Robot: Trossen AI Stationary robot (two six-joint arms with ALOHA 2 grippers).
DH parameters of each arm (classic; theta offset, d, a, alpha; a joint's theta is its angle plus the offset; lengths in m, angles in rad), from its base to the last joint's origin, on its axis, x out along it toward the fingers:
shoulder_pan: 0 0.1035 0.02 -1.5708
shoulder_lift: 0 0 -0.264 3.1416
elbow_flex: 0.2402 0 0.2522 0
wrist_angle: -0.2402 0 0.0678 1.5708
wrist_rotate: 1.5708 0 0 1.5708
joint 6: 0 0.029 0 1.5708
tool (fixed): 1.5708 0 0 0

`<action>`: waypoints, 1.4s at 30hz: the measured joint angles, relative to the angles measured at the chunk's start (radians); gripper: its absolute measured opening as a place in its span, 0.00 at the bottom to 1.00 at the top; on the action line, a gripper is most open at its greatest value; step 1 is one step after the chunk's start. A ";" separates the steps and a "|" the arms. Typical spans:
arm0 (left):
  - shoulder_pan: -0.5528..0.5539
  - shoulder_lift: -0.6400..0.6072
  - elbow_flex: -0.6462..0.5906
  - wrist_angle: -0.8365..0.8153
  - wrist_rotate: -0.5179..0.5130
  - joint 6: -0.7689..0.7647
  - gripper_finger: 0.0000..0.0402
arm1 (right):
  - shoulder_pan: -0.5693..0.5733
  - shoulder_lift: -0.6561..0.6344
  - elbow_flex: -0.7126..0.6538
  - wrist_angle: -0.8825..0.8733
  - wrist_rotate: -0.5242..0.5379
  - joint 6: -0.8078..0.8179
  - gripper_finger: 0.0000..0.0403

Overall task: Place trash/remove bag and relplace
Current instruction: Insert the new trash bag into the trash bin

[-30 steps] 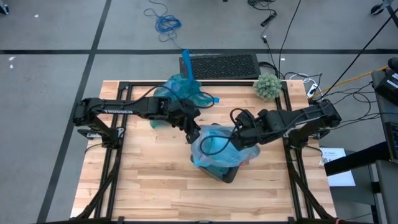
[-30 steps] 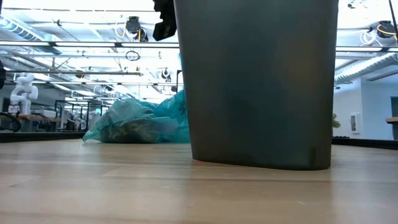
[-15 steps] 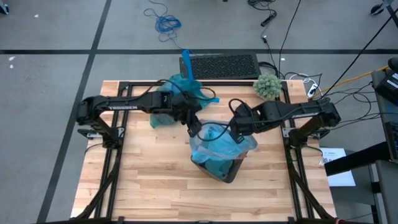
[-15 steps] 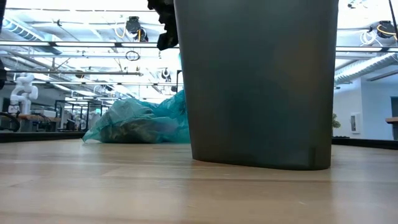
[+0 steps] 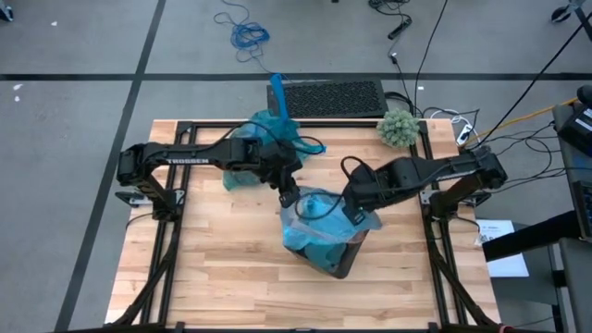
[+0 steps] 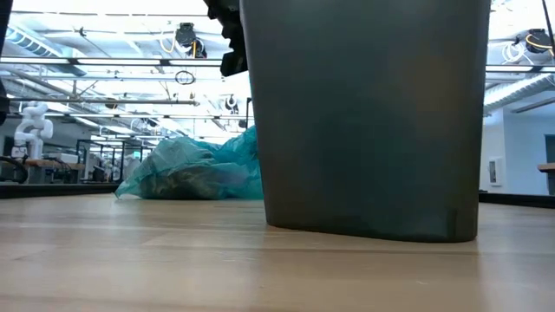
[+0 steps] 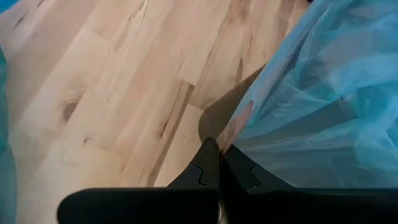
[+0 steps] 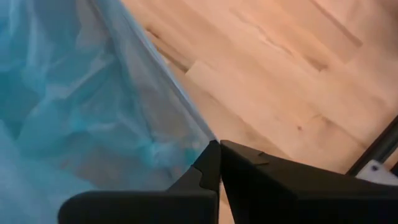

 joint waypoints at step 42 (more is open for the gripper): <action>-0.148 -0.113 0.004 0.053 -0.020 -0.141 0.00 | 0.573 0.000 -0.140 0.018 0.319 0.705 0.00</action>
